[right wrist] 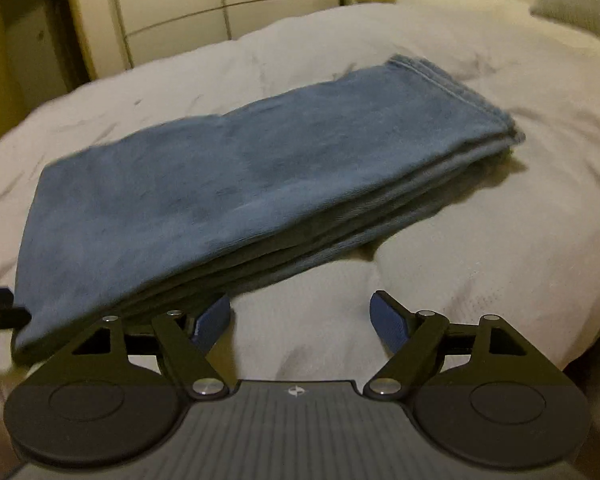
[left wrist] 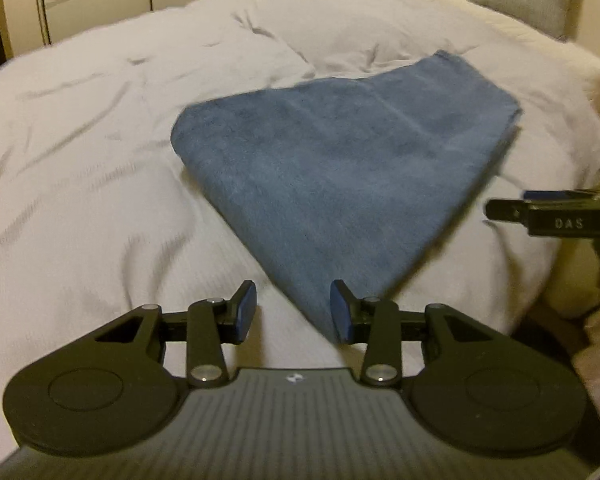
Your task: Fold clothes
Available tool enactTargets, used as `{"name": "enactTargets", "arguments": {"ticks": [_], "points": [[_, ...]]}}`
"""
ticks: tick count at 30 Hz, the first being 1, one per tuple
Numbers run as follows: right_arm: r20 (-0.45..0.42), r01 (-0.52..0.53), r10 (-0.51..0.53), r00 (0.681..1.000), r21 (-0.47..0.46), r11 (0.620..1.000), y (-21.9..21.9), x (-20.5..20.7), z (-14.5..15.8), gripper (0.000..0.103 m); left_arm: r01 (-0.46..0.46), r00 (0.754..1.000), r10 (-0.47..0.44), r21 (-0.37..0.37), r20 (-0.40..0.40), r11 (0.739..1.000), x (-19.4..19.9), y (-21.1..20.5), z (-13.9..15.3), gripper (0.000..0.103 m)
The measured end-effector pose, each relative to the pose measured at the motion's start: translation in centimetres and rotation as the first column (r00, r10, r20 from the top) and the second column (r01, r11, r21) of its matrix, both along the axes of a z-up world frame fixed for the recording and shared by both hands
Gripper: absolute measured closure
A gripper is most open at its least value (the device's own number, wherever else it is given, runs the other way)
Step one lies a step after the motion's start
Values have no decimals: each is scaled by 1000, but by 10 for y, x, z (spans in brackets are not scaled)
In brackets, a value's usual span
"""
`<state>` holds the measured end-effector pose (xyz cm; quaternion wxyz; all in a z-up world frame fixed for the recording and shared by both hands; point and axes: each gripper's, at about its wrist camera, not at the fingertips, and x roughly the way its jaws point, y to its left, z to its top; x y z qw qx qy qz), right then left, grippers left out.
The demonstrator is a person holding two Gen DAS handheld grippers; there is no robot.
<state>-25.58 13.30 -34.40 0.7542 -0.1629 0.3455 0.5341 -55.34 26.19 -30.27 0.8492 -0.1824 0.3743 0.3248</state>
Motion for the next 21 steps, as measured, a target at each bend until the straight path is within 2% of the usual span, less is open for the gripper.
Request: {"name": "enactTargets", "arguments": {"ticks": [5, 8, 10, 14, 18, 21], "points": [[44, -86, 83, 996, 59, 995, -20, -32, 21, 24, -45, 998, 44, -25, -52, 999, -29, -8, -3, 68], [133, -232, 222, 966, 67, 970, -26, -73, 25, 24, -64, 997, 62, -40, -45, 997, -42, -10, 4, 67], [222, -344, 327, 919, 45, 938, -25, -104, 20, 24, -66, 997, 65, -32, -43, 997, -46, -10, 8, 67], [418, -526, 487, 767, -24, 850, -17, -157, 7, 24, -58, 998, 56, -33, -41, 998, -47, -8, 9, 66], [534, -591, 542, 649, -95, 801, -4, -181, -4, 24, -65, 997, 63, -44, -51, 997, -46, -4, 5, 66], [579, -590, 560, 592, -161, 791, 4, -193, -19, 24, -68, 997, 65, -60, -43, 996, -47, 1, 3, 64]]}}
